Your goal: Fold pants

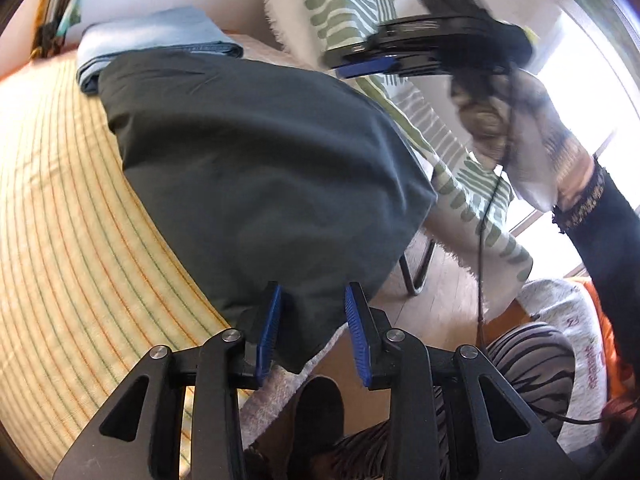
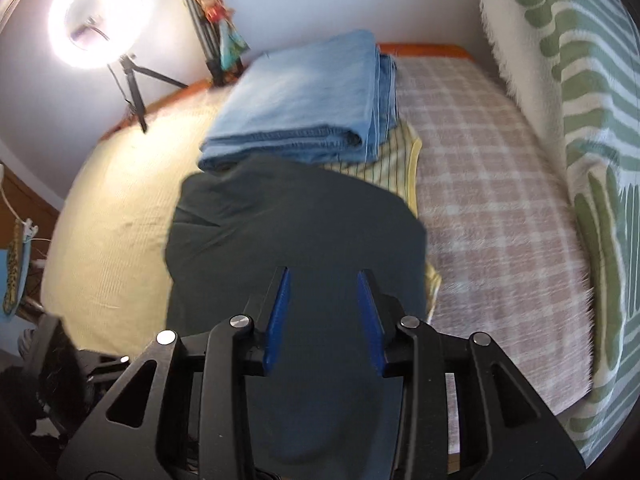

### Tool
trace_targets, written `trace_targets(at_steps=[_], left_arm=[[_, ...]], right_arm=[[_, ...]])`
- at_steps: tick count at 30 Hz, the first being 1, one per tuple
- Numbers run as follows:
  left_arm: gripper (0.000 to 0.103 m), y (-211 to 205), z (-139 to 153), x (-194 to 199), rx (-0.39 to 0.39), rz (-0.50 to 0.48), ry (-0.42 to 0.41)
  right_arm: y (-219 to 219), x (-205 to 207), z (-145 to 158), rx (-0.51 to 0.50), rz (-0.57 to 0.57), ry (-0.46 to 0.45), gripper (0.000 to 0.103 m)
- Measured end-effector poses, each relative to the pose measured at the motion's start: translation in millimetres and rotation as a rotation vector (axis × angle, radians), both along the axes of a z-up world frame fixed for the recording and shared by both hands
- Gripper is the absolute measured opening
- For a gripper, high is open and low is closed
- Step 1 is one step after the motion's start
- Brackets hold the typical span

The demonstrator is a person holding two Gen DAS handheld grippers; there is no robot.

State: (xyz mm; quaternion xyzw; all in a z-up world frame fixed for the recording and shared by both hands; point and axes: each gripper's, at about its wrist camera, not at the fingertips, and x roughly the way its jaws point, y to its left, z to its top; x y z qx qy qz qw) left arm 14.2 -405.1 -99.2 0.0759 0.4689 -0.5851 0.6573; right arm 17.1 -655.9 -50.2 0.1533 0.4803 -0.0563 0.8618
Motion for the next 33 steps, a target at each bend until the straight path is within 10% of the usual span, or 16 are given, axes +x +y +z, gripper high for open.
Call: trace_targets(at_steps=[10,21,26,33], left_arm=[[0.029,7,11,0,-0.048,0.024,-0.067],[0.029,-6,-2,-11,-0.05,-0.033,-0.103],[0.029,-7,-4,-9,-0.052,-0.047,-0.1],[0.029,-5,-6,-6,-0.062,-0.044,-0.088]], right_arm=[[83,96,27,-0.014,0.292,-0.084,0.045],[142,194,-19,-0.096,0.466,0.123,0.05],[144,198,-27,-0.098,0.515,0.146,0.011],[147,191,-19,-0.16,0.494,0.079,0.001]])
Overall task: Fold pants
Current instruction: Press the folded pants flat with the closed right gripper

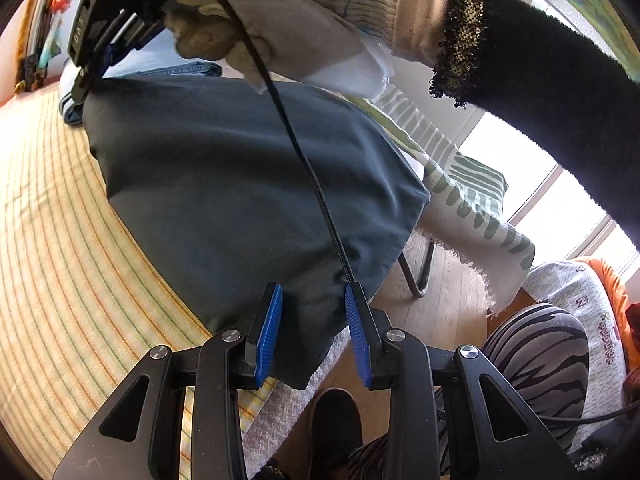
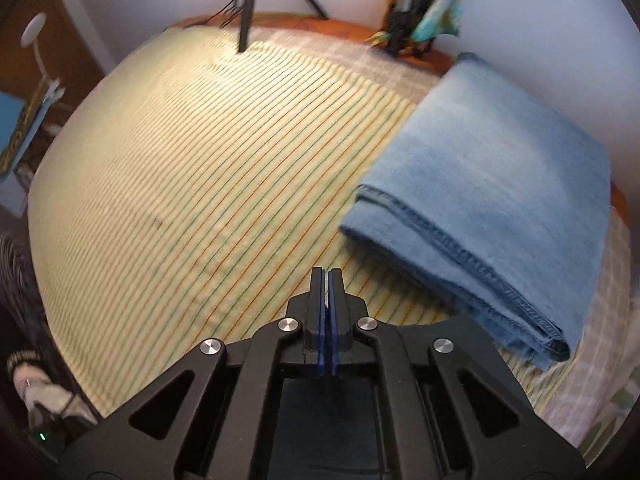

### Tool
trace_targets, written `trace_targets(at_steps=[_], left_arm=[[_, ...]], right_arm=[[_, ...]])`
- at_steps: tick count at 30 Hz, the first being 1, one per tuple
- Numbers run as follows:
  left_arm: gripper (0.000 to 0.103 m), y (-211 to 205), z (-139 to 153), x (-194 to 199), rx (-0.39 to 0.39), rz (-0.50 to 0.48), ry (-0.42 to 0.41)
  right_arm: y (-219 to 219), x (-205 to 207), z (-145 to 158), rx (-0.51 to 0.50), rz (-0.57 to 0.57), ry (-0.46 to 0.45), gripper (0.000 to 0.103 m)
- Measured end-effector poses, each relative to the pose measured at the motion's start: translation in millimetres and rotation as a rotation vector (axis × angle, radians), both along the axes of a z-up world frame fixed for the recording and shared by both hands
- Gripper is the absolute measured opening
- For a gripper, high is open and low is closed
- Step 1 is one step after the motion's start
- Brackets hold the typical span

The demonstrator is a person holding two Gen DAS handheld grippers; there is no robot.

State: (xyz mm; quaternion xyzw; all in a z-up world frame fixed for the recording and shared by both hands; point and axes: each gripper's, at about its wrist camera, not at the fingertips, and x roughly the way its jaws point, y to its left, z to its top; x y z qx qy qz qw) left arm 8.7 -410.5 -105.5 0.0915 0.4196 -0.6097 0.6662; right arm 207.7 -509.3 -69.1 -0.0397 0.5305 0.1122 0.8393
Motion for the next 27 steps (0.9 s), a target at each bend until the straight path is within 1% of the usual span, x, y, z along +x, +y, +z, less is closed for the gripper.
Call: trace_targets(at_steps=[2,5,6,7,9,10,11,12,14,16,17,19,22,23,24,25,26,27], left_arm=[[0.029,-1,-1,-1,-0.003,0.003,0.001],[0.029,-2,-1,-3,-0.004,0.004,0.0],[0.029,-2,-1,-3,-0.003,0.004,0.0],[0.029,0,0,-2,-0.005,0.007,0.007],[0.029,4,2,0,-0.005,0.006,0.013],[0.029,5,2,1,-0.003,0.008,0.017],[0.029,5,2,2,0.0,0.009,0.024],[0.029,6,2,3,0.001,0.01,0.028],[0.029,4,3,1,0.009,0.008,0.008],[0.029,3,3,-1,0.01,0.014,0.004],[0.029,2,3,-1,0.01,0.015,0.005],[0.029,1,3,-2,0.011,0.017,0.005],[0.029,2,3,0,0.013,0.018,0.012],[0.029,1,3,-1,0.014,0.018,0.013],[0.029,2,3,-1,0.014,0.02,0.013],[0.029,2,3,-1,0.013,0.02,0.013],[0.029,2,2,-1,0.012,0.019,0.013],[0.029,2,2,-1,0.011,0.018,0.012]], right_arm=[[-6,2,3,-0.015,-0.06,-0.041,0.001],[-13,9,4,-0.026,-0.103,-0.075,0.001],[-15,11,4,-0.01,-0.115,-0.073,0.001],[-21,13,6,0.052,-0.124,-0.054,0.001],[-24,10,15,0.151,-0.121,-0.057,0.001],[-24,6,21,0.175,-0.107,-0.069,0.001],[-21,1,25,0.177,-0.072,-0.076,0.001],[-16,-2,26,0.149,-0.048,-0.07,0.001],[-12,-3,24,0.094,-0.038,-0.056,0.011],[-14,2,18,0.103,-0.052,-0.017,0.051],[-13,8,13,0.102,-0.04,0.002,0.053],[-7,12,6,0.051,-0.021,0.018,0.053],[5,23,-12,-0.03,0.02,0.085,0.052],[9,23,-17,-0.055,0.03,0.099,0.05],[13,22,-21,-0.069,0.055,0.117,0.038],[16,19,-23,-0.081,0.071,0.125,0.011],[18,16,-24,-0.109,0.087,0.125,0.004],[19,11,-24,-0.134,0.096,0.11,0.004]])
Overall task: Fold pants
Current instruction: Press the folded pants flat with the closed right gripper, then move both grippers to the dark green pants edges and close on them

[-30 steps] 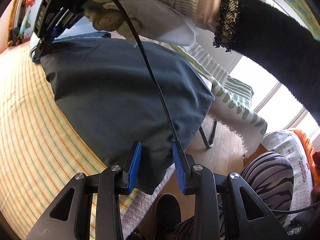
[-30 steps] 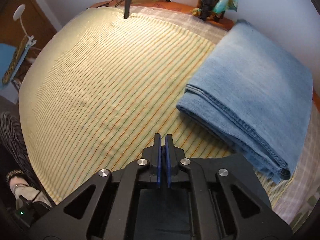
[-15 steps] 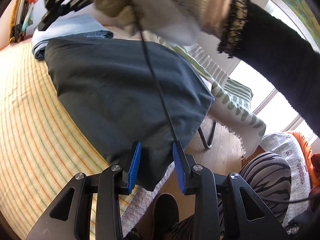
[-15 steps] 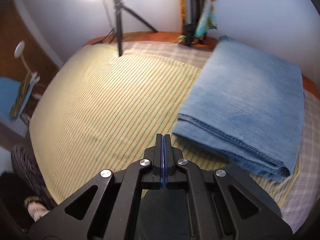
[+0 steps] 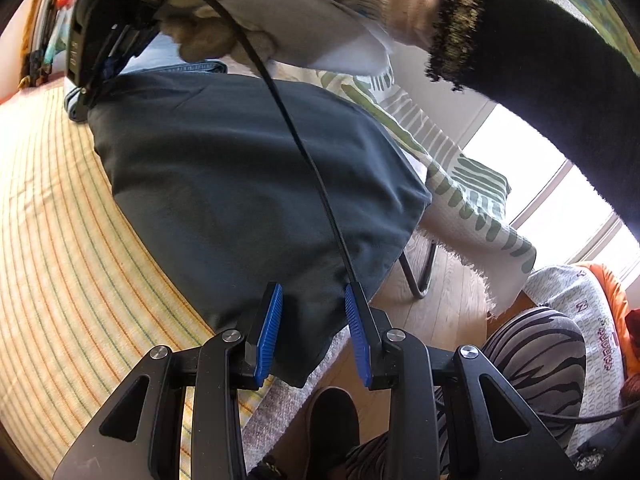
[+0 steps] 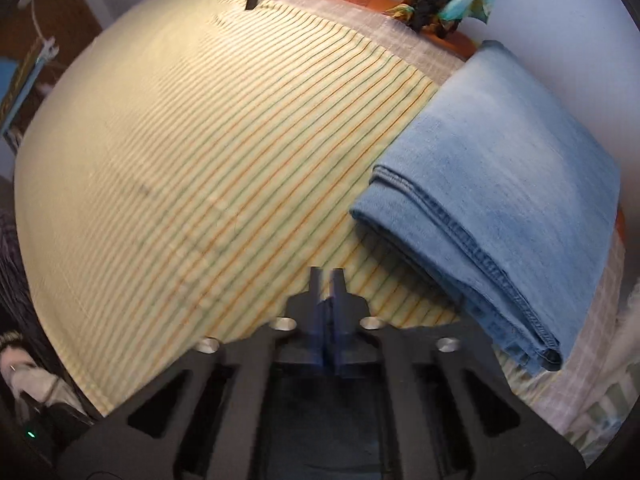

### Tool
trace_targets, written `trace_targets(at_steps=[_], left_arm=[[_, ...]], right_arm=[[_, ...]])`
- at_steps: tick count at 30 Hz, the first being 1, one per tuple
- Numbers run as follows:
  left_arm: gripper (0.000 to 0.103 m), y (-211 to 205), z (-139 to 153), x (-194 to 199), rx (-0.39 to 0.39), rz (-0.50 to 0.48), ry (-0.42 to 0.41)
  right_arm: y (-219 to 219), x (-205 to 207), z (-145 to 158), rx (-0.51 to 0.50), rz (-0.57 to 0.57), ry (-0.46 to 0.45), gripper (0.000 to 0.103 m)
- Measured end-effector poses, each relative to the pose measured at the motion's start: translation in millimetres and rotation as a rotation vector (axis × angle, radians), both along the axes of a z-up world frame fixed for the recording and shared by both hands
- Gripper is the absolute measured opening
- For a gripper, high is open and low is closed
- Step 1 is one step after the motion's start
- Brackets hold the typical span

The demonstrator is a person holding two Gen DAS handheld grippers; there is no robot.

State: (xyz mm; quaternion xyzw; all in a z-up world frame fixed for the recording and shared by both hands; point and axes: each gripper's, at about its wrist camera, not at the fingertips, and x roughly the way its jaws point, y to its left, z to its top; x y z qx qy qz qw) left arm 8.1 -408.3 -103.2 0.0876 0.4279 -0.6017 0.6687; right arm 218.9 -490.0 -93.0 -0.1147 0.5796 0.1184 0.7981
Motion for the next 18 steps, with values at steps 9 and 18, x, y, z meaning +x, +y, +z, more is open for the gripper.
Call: trace_targets(at_steps=[9,18], left_arm=[[0.029,0,-1,0,-0.012,-0.009,-0.005],[0.033,17,9,9,0.008,0.023,0.002]], right_arm=[[-45,-28,51,0.15,-0.149,-0.206,0.001],[-54,-13,46,0.282,-0.26,-0.255,0.001]])
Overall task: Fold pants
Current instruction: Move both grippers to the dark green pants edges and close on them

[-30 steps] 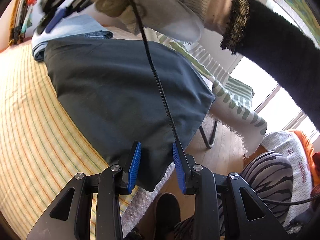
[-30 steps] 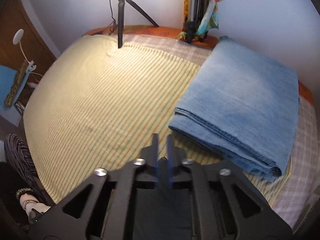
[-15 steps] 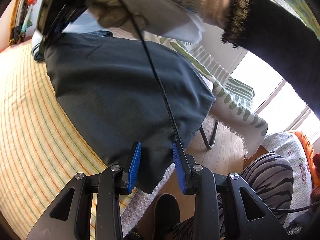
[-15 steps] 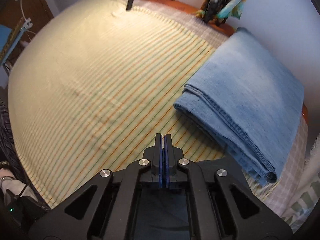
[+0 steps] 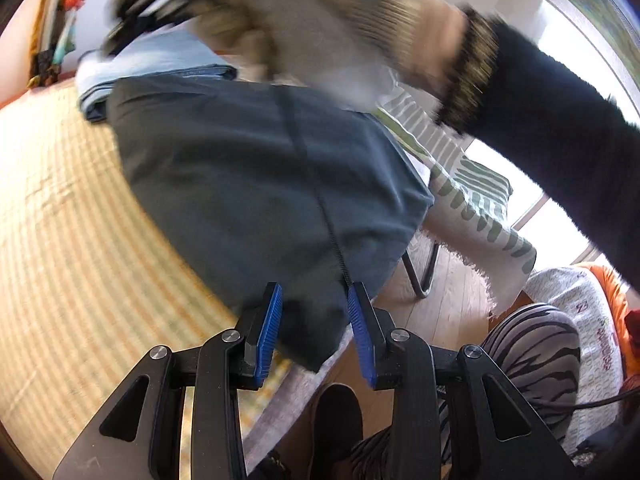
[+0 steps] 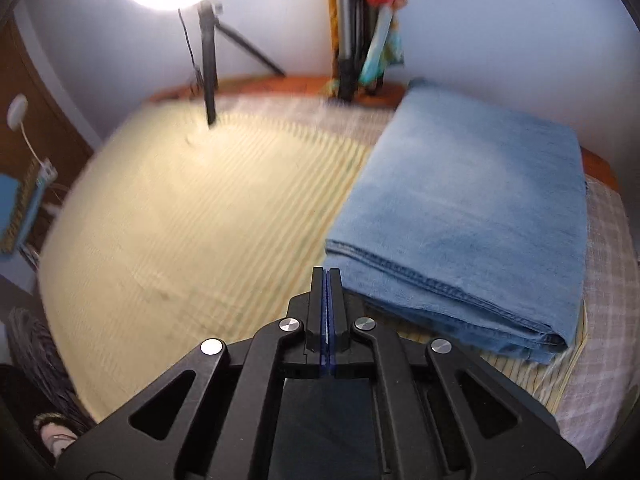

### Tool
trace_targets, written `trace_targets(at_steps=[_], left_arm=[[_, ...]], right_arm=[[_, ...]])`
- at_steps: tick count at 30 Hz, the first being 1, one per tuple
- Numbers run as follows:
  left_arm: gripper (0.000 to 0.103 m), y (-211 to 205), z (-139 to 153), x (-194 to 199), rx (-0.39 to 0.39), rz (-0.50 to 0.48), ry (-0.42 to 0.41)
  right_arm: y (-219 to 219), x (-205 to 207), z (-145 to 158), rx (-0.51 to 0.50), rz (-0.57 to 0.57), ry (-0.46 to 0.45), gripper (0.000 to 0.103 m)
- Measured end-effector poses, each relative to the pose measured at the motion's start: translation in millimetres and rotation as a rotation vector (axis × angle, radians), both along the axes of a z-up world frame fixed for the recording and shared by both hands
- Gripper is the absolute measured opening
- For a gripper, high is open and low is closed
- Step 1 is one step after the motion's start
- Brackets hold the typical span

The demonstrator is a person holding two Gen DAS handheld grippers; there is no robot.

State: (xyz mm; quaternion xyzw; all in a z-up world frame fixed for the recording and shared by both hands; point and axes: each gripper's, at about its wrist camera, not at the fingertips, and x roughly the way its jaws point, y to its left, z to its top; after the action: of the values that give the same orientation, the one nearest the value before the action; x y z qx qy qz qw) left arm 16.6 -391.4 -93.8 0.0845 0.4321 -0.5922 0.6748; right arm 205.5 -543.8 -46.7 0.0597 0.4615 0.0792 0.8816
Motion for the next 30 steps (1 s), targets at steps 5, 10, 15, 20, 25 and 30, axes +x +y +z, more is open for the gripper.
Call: trace_targets(at_steps=[5,10,15,20,25,30], left_arm=[[0.035,24,23,29,-0.013,0.07,-0.02],[0.042,19,48,59,-0.038,0.102,-0.086],[0.045,-22,46,86,-0.025,0.115,-0.101],[0.045,-68,7,104,0.114,0.192,-0.165],[0.045,-68,-14,127,0.17,0.258,-0.118],[0.052,-42,-1,142,0.093,0.296,0.011]], right_arm=[[-42,-76,38,0.073,-0.087,-0.108,0.007],[-74,-169,31,0.107,-0.178,-0.116,0.029],[-87,-211,-10,0.065,-0.254,-0.049,0.029],[-114,-222,-37,0.142,-0.303,-0.018,0.029],[-115,-219,-43,0.13,-0.257,0.008,0.029],[-147,-237,-23,0.247,-0.285,-0.069,0.071]])
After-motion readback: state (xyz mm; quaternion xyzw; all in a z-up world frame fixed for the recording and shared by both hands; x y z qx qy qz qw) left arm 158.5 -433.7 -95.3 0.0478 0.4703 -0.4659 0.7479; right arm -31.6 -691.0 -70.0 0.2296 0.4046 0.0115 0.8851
